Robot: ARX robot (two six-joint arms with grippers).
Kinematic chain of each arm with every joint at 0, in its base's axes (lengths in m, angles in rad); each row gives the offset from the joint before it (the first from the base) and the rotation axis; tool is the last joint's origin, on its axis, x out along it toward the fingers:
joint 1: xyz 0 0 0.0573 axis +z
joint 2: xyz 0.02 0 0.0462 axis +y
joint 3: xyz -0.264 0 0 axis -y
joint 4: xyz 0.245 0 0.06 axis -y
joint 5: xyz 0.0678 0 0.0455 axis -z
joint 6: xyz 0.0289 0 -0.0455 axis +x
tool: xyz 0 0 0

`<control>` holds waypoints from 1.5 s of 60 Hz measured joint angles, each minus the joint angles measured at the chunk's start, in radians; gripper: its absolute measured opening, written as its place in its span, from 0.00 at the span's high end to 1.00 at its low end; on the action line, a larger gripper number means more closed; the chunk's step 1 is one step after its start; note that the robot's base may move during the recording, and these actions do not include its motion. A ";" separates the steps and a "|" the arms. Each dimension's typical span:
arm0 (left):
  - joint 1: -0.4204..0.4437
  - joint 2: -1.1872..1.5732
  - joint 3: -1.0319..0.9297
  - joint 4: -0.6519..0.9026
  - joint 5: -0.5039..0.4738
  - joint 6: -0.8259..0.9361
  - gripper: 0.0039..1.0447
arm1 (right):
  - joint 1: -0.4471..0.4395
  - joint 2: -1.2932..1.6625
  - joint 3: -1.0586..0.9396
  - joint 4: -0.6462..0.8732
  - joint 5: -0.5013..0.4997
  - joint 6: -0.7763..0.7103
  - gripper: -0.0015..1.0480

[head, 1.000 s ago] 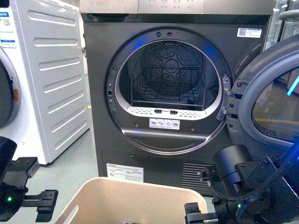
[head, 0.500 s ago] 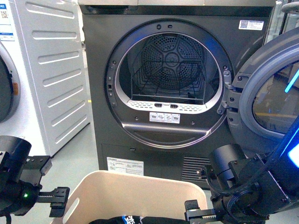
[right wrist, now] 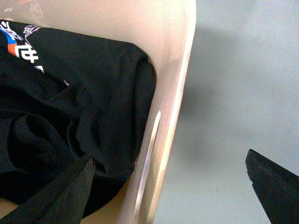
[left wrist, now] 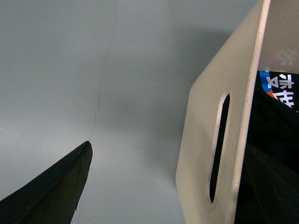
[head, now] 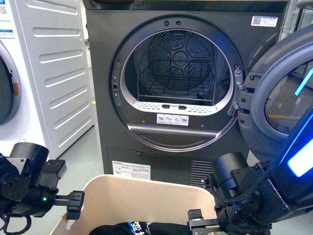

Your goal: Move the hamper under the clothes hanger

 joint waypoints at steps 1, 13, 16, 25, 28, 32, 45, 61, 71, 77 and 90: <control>-0.004 0.005 0.004 0.000 0.003 0.000 0.06 | 0.000 0.002 0.002 -0.001 0.000 0.002 0.08; -0.034 0.044 0.032 0.001 0.022 -0.007 0.06 | 0.000 0.011 0.006 -0.007 0.007 0.006 0.08; -0.039 0.051 0.034 0.003 0.022 -0.008 0.06 | 0.000 0.011 0.006 -0.010 0.008 0.006 0.08; -0.050 0.066 0.040 0.005 0.023 -0.015 0.06 | 0.001 0.014 0.011 -0.013 0.011 0.006 0.08; -0.050 0.068 0.043 0.006 0.023 -0.017 0.06 | 0.003 0.016 0.012 -0.014 0.013 0.007 0.08; -0.050 0.068 0.048 0.007 0.023 -0.019 0.06 | 0.007 0.021 0.014 -0.014 0.013 0.009 0.08; -0.050 0.068 0.053 0.012 0.021 -0.023 0.06 | 0.030 0.034 0.014 -0.014 0.013 0.021 0.15; -0.055 0.085 0.070 0.018 0.014 -0.024 0.07 | 0.041 0.045 0.027 -0.015 0.015 0.029 0.24; -0.069 0.103 0.084 0.029 0.014 -0.039 0.38 | 0.041 0.045 0.027 -0.016 0.023 0.033 0.45; -0.074 0.111 0.087 0.032 0.014 -0.050 0.51 | 0.041 0.045 0.027 -0.016 0.025 0.034 0.58; -0.078 0.122 0.092 0.033 0.005 -0.055 0.84 | 0.040 0.045 0.027 -0.018 0.037 0.040 0.90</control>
